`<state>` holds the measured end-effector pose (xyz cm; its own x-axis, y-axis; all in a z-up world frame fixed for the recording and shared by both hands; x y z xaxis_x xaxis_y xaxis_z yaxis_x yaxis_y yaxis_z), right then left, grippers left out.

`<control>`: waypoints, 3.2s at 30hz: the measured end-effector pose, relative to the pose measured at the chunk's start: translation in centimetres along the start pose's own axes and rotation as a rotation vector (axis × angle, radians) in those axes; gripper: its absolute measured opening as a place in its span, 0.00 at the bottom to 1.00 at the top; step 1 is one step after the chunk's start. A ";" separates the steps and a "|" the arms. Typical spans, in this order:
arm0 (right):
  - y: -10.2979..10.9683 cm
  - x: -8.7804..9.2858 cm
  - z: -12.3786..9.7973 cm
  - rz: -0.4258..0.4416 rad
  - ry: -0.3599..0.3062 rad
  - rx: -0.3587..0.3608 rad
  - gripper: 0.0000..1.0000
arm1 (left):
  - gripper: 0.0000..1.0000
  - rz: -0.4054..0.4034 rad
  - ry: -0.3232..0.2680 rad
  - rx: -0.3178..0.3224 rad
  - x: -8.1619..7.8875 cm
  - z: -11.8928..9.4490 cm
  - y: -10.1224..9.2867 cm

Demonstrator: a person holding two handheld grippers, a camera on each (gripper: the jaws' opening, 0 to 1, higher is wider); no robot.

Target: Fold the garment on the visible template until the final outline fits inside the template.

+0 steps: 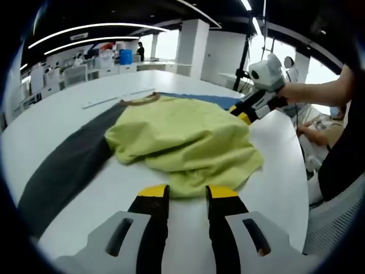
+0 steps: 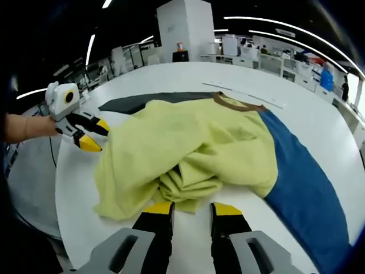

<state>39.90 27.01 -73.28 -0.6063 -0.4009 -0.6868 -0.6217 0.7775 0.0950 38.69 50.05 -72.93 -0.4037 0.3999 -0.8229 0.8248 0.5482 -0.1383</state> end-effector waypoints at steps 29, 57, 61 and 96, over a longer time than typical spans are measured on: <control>0.1 0.4 -1.5 0.039 0.016 0.006 0.00 | 0.00 -0.223 -0.043 -0.088 -1.0 -1.8 0.4; 1.6 3.6 -8.7 0.106 -0.012 0.024 0.00 | 0.00 -0.292 -0.085 -0.150 -2.2 -7.8 -3.0; 2.1 4.2 -9.5 0.098 -0.008 0.022 0.00 | 0.00 -0.300 -0.068 -0.166 -1.7 -8.5 -3.0; 5.5 8.5 -14.8 0.264 0.017 0.118 0.00 | 0.00 -0.494 0.080 -0.229 3.7 -10.8 -3.4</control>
<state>23.99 20.73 -67.97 -0.7486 -0.1841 -0.6369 -0.3797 0.9066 0.1842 30.11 57.56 -69.55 -0.7571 0.1045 -0.6449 0.4261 0.8272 -0.3662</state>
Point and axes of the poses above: the point that each gripper's makers call its tool centre point, and the gripper's own axes: z roughly forward along the fingers, y roughly to its left, x roughly out of its underside, the point moved 4 cm from there along -z, roughly backward along the fingers
